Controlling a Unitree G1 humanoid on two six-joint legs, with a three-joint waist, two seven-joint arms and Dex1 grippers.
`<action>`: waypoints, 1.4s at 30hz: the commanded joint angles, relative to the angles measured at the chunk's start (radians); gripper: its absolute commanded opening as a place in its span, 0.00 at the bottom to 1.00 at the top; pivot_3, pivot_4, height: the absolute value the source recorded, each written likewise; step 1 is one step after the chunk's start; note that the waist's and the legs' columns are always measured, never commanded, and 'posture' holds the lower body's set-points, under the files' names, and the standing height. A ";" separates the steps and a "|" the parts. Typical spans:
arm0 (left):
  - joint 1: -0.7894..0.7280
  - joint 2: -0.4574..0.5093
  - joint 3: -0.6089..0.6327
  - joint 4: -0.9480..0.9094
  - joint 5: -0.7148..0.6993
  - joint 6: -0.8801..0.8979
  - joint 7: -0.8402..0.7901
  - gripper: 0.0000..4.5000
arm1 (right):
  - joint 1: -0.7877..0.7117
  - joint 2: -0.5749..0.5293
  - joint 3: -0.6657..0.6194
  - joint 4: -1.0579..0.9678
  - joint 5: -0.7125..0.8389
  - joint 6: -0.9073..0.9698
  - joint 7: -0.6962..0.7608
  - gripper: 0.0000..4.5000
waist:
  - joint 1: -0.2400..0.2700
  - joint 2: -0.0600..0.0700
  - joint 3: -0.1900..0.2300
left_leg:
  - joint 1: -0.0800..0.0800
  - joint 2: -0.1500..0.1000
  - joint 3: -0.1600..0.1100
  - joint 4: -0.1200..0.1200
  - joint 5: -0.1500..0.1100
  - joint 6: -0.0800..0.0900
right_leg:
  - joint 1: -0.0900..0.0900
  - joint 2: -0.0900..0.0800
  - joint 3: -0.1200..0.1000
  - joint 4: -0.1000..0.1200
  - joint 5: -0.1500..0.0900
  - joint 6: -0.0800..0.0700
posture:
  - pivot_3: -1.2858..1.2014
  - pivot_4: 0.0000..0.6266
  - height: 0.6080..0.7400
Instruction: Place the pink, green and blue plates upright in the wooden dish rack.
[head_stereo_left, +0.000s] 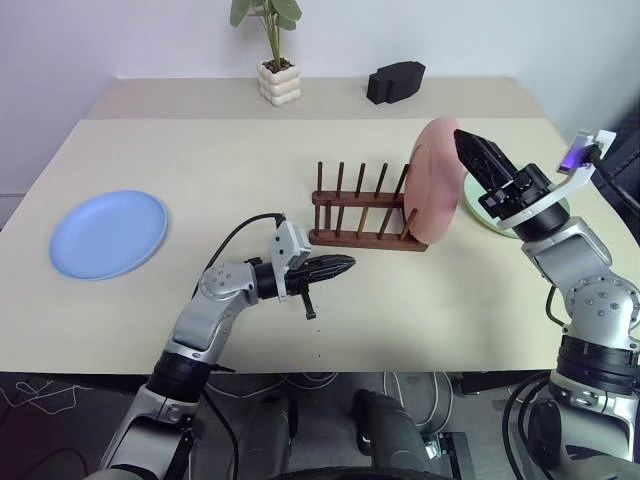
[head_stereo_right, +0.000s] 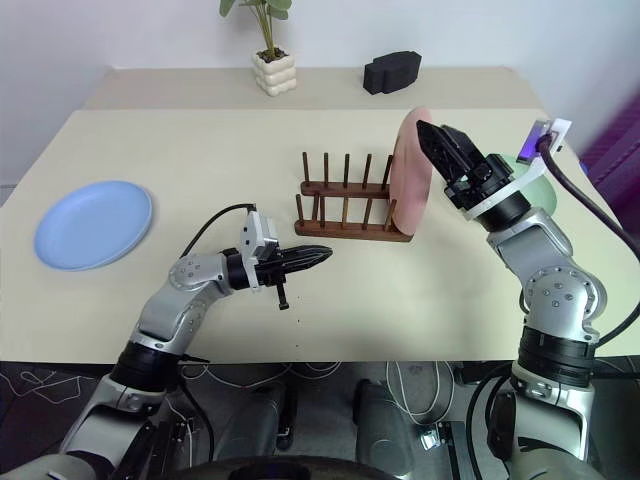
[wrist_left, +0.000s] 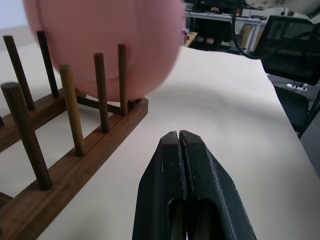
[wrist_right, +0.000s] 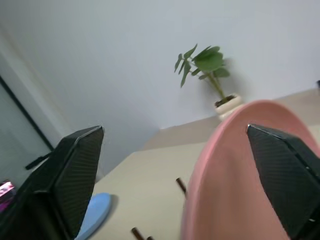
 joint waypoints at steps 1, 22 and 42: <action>0.000 -0.002 0.010 -0.047 -0.020 0.002 0.001 0.00 | -0.021 -0.010 -0.059 -0.032 -0.009 -0.047 -0.020 0.97 | 0.001 0.000 0.000 | 0.000 0.000 0.000 0.000 0.000 0.000 | 0.000 0.000 0.000 0.000 0.000 0.000 | 0.52 0.24 0.98; -0.035 -0.016 -0.008 -0.024 -0.004 0.006 -0.011 0.00 | 0.114 -0.403 0.290 0.506 -0.970 -0.524 0.114 0.97 | -0.020 0.001 0.000 | 0.001 -0.001 0.003 0.000 0.000 0.000 | 0.000 0.000 0.001 0.000 0.000 0.000 | 0.52 0.24 0.98; -0.011 0.003 0.000 -0.033 -0.004 0.001 0.002 0.00 | -0.110 -0.321 0.411 0.997 -1.233 -0.909 0.026 0.01 | -0.022 0.000 0.000 | 0.001 -0.002 0.002 0.000 0.000 0.000 | 0.001 0.000 0.002 -0.001 0.000 0.000 | 0.52 0.24 0.98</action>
